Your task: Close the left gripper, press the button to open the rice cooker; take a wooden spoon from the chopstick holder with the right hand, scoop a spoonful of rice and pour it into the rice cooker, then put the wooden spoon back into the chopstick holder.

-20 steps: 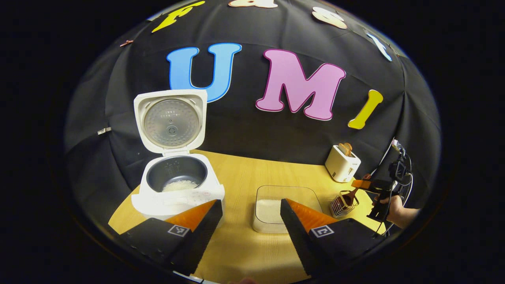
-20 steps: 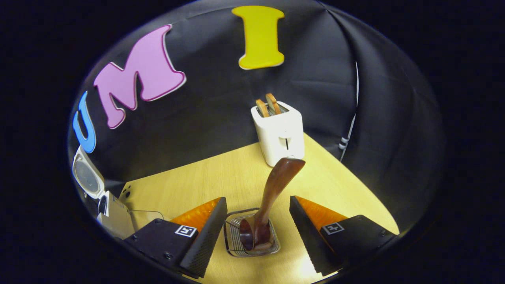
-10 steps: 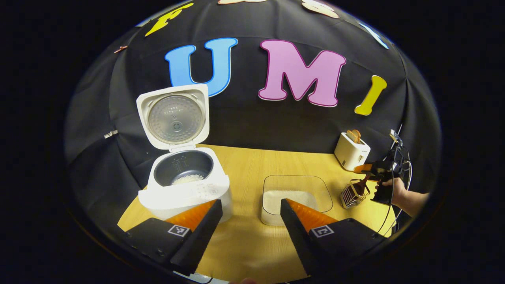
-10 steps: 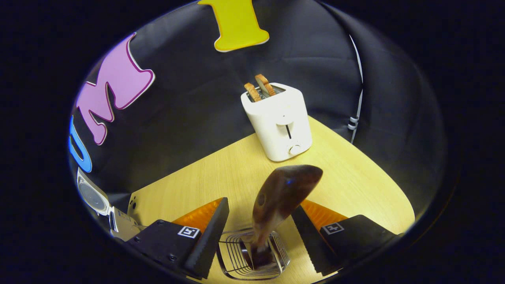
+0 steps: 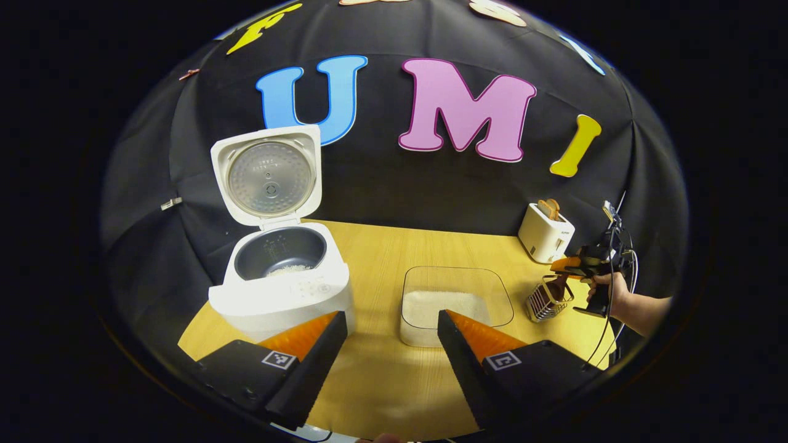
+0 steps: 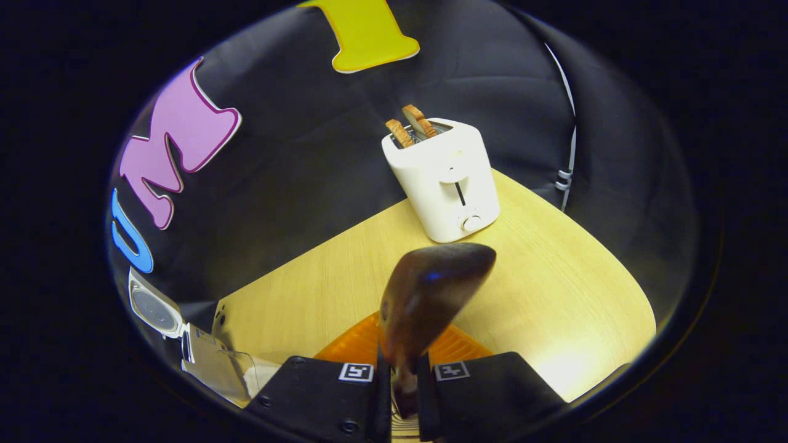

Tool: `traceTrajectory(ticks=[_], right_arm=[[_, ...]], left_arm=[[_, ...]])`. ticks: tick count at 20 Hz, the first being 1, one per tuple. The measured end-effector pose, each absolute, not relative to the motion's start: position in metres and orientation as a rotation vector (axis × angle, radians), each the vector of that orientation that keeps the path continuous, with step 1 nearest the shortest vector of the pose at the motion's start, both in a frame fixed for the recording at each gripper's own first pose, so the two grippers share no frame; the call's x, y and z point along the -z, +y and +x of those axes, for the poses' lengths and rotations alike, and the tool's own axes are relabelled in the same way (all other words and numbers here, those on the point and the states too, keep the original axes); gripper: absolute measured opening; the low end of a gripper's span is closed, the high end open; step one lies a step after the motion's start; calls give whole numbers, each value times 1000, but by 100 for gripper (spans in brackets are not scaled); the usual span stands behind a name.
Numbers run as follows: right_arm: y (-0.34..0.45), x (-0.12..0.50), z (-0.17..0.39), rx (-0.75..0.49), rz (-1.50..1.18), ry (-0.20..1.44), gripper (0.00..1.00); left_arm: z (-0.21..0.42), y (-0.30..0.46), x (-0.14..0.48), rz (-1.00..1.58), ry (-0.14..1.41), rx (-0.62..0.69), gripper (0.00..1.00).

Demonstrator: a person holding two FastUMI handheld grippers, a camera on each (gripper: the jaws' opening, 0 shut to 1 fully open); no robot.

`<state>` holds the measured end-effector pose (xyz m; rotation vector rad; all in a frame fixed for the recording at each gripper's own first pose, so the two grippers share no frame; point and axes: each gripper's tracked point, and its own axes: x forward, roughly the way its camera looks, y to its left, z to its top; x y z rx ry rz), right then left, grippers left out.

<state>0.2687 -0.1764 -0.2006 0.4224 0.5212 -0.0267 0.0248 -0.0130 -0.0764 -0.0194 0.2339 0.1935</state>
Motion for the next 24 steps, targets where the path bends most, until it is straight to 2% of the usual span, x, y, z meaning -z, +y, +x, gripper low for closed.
traceTrajectory(ticks=[10,16,20,24], right_arm=[[-173,96,242,107,318,321,19],[-105,40,219,46,369,247,19],[-33,45,207,-25,313,263,19],[29,78,205,-70,228,294,19]], left_arm=[[17,20,60,-72,171,-148,96],[8,60,52,-121,133,-134,95],[3,73,45,-42,105,-99,96],[2,78,43,-44,115,-46,96]])
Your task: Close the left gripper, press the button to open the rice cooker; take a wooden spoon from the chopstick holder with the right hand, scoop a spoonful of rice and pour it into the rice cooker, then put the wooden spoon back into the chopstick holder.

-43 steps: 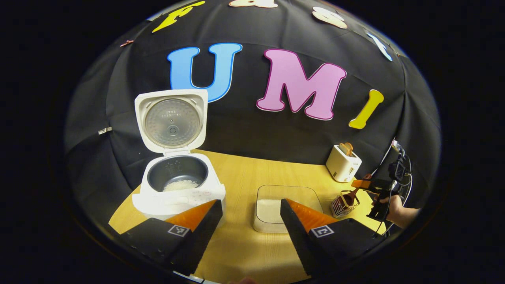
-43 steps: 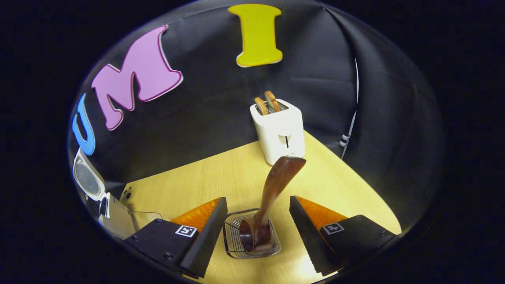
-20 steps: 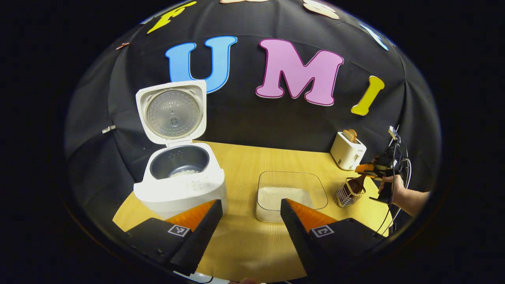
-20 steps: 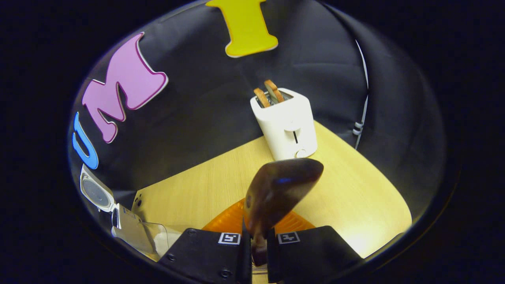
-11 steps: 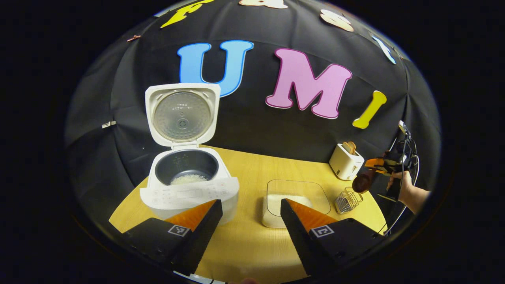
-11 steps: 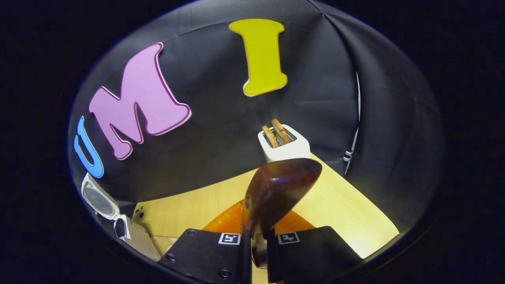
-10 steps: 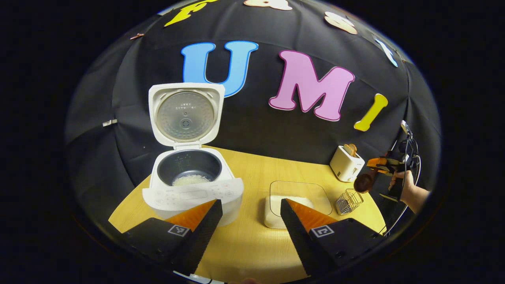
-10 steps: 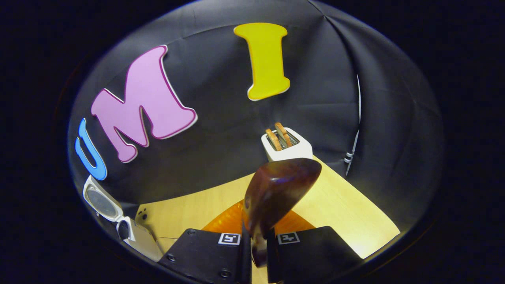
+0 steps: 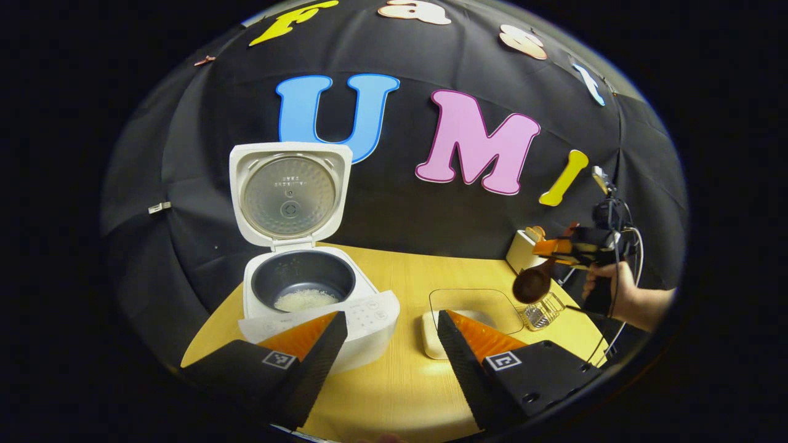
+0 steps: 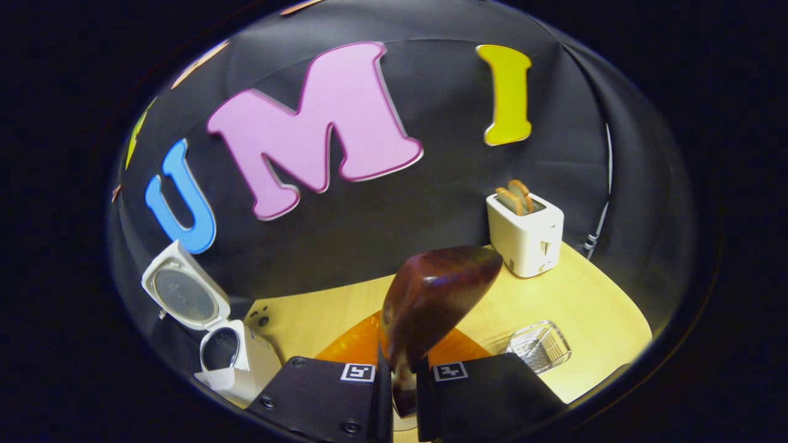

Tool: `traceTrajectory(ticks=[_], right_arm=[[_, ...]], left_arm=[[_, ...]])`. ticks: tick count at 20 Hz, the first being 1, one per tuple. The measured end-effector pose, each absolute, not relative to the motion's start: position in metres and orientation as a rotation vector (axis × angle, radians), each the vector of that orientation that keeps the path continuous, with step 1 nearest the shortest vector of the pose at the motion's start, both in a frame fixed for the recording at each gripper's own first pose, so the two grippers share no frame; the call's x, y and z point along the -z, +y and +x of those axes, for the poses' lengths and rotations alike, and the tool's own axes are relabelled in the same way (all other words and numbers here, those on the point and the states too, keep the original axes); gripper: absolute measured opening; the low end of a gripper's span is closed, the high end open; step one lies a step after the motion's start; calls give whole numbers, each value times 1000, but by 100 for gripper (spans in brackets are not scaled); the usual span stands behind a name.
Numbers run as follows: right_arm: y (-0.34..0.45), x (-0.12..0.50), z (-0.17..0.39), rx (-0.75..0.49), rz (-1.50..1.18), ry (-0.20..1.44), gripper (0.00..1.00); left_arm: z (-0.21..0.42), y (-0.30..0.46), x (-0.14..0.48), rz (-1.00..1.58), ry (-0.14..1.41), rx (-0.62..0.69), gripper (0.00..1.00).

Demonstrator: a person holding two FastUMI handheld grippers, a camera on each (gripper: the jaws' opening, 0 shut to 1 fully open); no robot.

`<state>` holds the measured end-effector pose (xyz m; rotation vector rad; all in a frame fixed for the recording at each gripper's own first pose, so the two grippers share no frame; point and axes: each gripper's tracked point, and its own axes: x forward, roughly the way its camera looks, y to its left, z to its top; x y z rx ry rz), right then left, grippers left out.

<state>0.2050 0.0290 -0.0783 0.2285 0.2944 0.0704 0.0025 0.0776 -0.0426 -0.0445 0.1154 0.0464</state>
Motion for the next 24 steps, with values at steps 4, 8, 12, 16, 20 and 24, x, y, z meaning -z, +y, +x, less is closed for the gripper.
traceTrajectory(ticks=[4,8,12,16,20,24], right_arm=[[65,119,206,-75,172,325,19],[72,150,213,-55,56,319,19],[68,168,221,-6,-40,297,19],[80,199,217,0,-9,372,20],[101,209,207,-3,83,423,20],[117,214,197,-7,188,476,20]], left_arm=[[0,83,38,-34,123,2,95],[7,90,41,-8,129,24,96],[11,91,48,-32,140,48,95],[15,101,54,-42,147,49,96],[20,120,56,-103,159,22,96],[22,137,52,-127,139,-19,96]])
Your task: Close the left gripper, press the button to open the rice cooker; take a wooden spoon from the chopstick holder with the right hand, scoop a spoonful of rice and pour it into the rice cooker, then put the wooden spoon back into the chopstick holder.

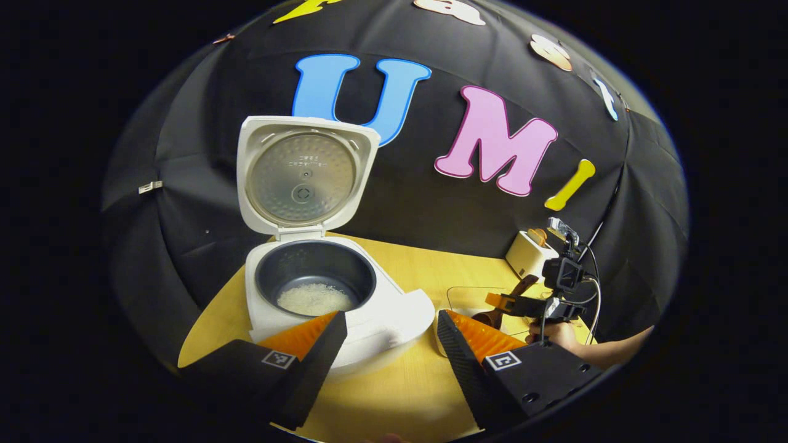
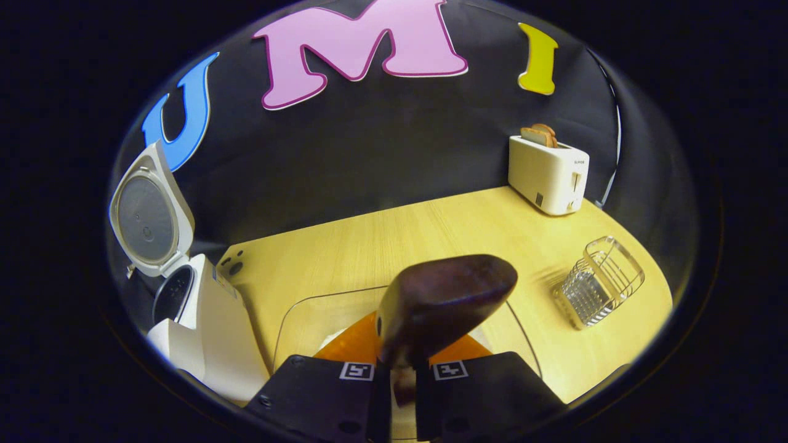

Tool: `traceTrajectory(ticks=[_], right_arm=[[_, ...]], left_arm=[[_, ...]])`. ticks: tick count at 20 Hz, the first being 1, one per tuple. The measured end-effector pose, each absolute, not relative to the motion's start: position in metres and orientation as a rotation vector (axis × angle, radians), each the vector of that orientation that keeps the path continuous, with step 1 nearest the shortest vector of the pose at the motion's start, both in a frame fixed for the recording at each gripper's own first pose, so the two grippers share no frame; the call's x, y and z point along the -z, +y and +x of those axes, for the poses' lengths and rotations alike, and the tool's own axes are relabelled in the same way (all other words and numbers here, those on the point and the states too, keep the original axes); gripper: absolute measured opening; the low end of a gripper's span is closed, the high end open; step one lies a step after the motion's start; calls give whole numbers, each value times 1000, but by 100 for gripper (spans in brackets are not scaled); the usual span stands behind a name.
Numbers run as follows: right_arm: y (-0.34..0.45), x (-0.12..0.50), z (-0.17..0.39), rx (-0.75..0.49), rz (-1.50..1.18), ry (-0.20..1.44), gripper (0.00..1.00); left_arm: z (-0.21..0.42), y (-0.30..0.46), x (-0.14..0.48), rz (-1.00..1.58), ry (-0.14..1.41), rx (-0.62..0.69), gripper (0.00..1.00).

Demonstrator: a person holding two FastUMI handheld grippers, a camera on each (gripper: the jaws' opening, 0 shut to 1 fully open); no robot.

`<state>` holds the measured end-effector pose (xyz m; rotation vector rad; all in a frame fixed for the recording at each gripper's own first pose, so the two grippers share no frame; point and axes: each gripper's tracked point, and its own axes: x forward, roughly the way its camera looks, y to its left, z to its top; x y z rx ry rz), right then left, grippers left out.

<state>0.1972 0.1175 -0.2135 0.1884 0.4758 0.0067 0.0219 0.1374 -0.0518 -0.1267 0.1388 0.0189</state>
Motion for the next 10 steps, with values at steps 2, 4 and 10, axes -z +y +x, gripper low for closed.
traceTrajectory(ticks=[2,4,10], right_arm=[[130,217,193,-22,254,513,20],[142,216,191,-34,291,534,20],[165,211,184,-79,347,560,19]], left_arm=[[20,139,50,-139,126,-24,96],[20,139,53,-144,131,-22,95],[20,130,53,-142,132,1,96]])
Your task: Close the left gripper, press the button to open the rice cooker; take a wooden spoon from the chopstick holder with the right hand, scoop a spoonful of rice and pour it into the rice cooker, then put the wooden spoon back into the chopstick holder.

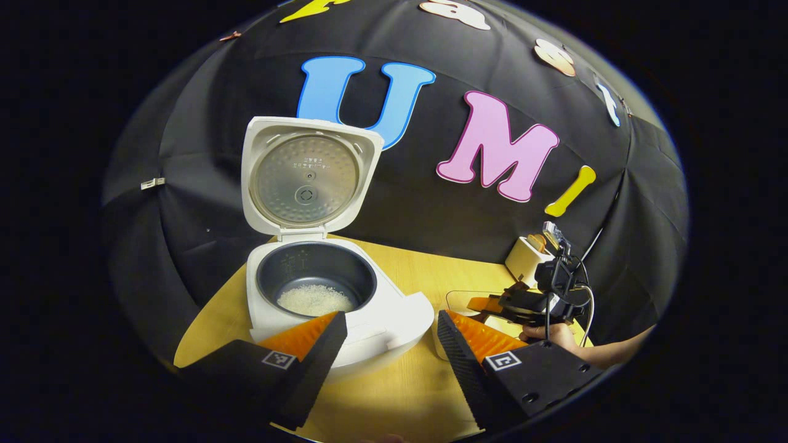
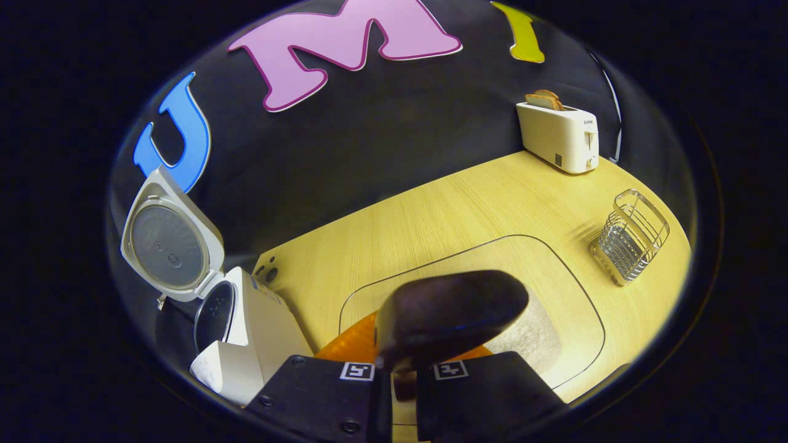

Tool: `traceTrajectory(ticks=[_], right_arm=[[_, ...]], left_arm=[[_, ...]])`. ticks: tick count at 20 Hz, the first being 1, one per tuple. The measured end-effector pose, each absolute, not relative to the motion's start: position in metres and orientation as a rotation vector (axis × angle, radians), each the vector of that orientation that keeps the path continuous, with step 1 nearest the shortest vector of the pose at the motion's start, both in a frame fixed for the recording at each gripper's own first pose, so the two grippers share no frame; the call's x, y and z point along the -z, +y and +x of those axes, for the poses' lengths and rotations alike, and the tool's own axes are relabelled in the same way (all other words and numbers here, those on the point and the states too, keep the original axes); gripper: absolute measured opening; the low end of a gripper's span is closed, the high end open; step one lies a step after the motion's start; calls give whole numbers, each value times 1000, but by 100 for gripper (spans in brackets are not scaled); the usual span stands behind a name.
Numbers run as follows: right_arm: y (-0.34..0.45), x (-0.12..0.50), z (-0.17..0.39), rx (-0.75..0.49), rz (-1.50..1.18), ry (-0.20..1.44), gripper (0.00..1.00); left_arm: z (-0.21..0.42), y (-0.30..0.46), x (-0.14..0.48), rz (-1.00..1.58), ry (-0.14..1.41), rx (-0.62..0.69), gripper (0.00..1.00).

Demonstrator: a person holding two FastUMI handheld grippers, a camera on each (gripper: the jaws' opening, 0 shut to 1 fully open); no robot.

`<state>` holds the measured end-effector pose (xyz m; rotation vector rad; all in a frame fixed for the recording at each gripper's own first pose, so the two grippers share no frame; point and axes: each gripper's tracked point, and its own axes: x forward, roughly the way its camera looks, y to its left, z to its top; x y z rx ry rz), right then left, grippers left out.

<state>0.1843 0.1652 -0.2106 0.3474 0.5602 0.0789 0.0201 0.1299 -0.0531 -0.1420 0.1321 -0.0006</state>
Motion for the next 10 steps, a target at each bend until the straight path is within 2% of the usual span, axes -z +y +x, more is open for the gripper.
traceTrajectory(ticks=[5,6,7,10], right_arm=[[159,206,171,-60,435,563,19],[156,205,168,-52,457,567,19],[152,205,168,-44,486,571,19],[143,201,167,-27,576,575,19]], left_arm=[[20,128,50,-142,135,2,96],[20,129,50,-139,134,1,92],[21,129,49,-136,133,0,96],[20,131,48,-126,133,-6,95]])
